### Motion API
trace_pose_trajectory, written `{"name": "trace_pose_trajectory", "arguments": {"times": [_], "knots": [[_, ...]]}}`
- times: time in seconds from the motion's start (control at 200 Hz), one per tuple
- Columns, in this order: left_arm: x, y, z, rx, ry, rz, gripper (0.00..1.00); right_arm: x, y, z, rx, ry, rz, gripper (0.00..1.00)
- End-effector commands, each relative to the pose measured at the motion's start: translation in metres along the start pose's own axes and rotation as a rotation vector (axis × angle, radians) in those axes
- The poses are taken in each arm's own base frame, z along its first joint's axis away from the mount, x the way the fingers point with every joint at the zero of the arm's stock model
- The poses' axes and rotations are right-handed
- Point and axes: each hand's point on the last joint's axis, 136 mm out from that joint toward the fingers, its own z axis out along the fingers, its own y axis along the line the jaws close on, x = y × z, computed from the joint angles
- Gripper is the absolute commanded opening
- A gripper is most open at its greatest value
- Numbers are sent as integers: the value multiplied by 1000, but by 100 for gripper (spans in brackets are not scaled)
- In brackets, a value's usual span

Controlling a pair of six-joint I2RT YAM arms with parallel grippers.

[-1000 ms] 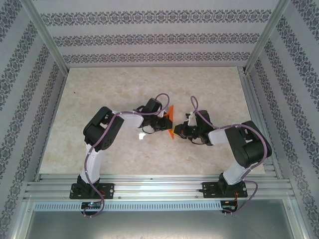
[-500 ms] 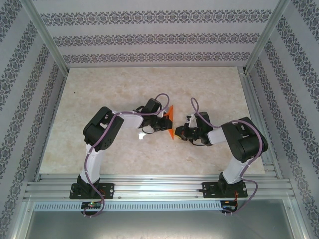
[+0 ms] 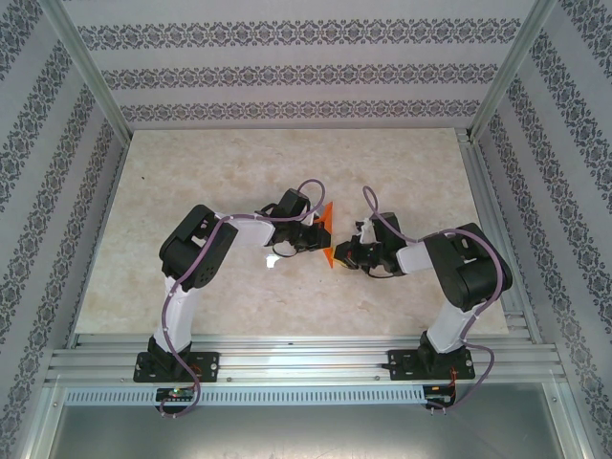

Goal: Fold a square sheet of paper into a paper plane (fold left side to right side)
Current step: Fold the wing for the fifth time at the center of the table.

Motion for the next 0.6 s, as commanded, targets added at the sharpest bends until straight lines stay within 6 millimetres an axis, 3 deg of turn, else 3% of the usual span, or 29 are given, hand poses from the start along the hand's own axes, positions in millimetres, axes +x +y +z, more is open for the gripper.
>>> {"name": "trace_pose_trajectory", "arguments": {"times": [0.0,0.285,0.595], "knots": [[5,27,-1,-76,-5,-42,0,21,-28,5,150,66,-7,4],[2,22,-7,-78,-17,-36,0,40,-61,6,321,126,24,3],[-21,10,-40,-106,-57,10,20,51,-86,2,463,167,62,3]]}}
